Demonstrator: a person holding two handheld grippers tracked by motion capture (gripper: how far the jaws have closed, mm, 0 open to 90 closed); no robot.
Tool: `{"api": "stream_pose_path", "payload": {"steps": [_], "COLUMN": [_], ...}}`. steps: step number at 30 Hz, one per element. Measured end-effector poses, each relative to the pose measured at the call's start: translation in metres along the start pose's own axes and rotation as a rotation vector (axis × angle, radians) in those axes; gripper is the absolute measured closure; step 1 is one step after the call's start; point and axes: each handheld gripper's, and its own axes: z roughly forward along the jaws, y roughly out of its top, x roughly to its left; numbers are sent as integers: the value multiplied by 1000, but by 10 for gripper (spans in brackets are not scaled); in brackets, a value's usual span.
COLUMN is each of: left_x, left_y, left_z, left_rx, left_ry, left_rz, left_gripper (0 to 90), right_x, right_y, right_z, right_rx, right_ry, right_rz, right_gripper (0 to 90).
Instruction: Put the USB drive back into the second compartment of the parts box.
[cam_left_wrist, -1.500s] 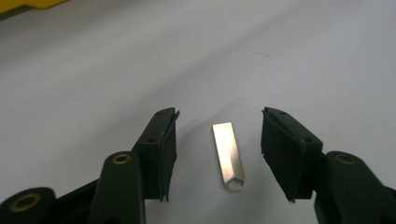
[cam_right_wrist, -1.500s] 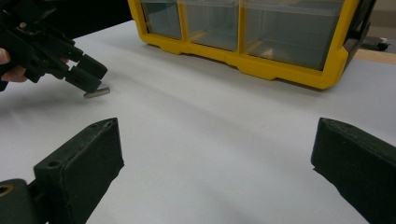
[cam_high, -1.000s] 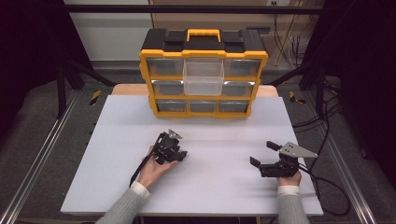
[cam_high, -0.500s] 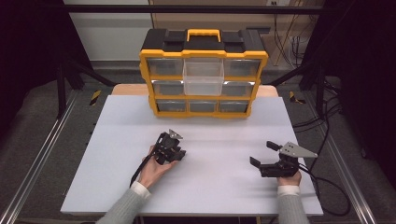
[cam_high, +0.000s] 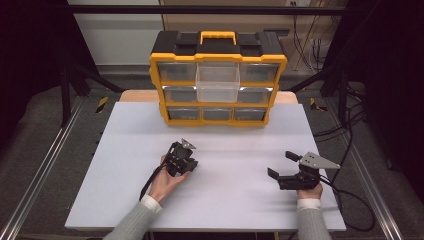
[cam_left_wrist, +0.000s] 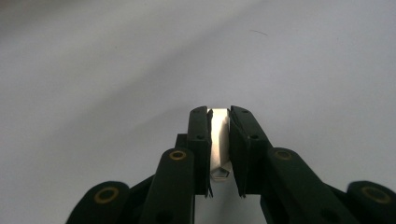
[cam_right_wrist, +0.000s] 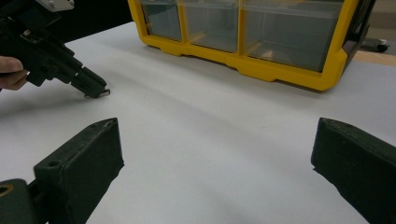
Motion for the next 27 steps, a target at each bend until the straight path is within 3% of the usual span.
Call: {"api": "stream_pose_path", "payload": {"steps": [8,27], "left_x": [3,0], "left_y": [0,1], "left_z": [-2,-25], "left_rx": [-10,-60], "left_ry": [-24,-41], "left_rz": [-15,12], "left_gripper": [791,792], "right_x": [0,0], "right_y": [0,0], "right_z": [0,1], "right_rx": [0,3], "right_ry": [0,0], "right_rz": [-1,-2], "right_gripper": [24,24]}}
